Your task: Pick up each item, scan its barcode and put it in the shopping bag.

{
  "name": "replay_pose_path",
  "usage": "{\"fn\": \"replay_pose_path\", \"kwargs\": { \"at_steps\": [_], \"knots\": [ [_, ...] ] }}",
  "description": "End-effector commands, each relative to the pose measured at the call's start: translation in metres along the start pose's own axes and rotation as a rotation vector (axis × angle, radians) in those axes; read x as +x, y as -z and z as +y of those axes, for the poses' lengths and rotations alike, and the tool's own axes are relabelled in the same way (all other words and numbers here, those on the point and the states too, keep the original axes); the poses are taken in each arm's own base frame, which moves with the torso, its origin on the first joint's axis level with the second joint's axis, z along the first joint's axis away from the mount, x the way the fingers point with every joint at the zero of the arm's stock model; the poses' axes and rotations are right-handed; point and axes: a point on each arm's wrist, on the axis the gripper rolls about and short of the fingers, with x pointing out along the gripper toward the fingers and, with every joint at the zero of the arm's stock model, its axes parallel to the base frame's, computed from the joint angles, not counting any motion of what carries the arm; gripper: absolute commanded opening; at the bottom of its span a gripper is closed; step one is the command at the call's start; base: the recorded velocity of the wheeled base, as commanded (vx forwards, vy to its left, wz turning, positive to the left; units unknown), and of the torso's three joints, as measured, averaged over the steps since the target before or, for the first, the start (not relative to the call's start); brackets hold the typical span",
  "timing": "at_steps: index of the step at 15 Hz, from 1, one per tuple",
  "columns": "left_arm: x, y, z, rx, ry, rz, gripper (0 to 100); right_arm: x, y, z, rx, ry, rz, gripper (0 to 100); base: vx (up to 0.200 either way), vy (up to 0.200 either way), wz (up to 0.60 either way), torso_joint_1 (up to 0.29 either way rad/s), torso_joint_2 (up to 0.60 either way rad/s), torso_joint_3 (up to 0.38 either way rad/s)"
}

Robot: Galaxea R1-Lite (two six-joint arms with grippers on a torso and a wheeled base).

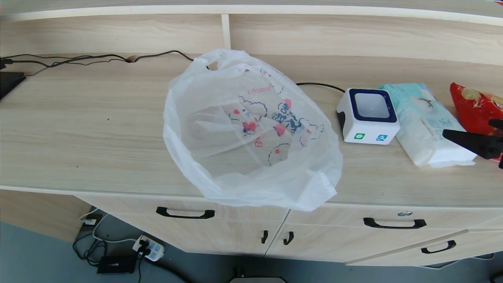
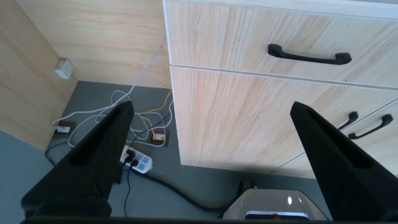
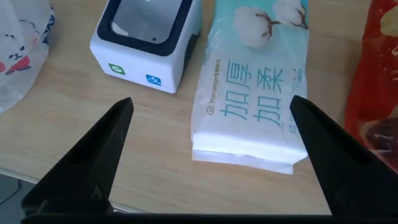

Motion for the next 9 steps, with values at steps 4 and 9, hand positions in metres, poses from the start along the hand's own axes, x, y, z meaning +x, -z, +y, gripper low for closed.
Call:
{"fn": "replay_pose_path", "kwargs": {
  "at_steps": [4,9],
  "knots": [
    [0.000,0.000,0.000,-0.002,-0.001,0.002,100,0.013,0.006,-0.013,-0.016,0.046,0.048,100,0.000,0.000,0.00,0.000,0.00,0.000],
    [0.000,0.000,0.000,-0.002,-0.001,0.001,100,0.034,0.012,-0.020,-0.005,0.050,0.101,100,0.000,0.000,0.00,0.000,0.00,0.000]
  ]
}}
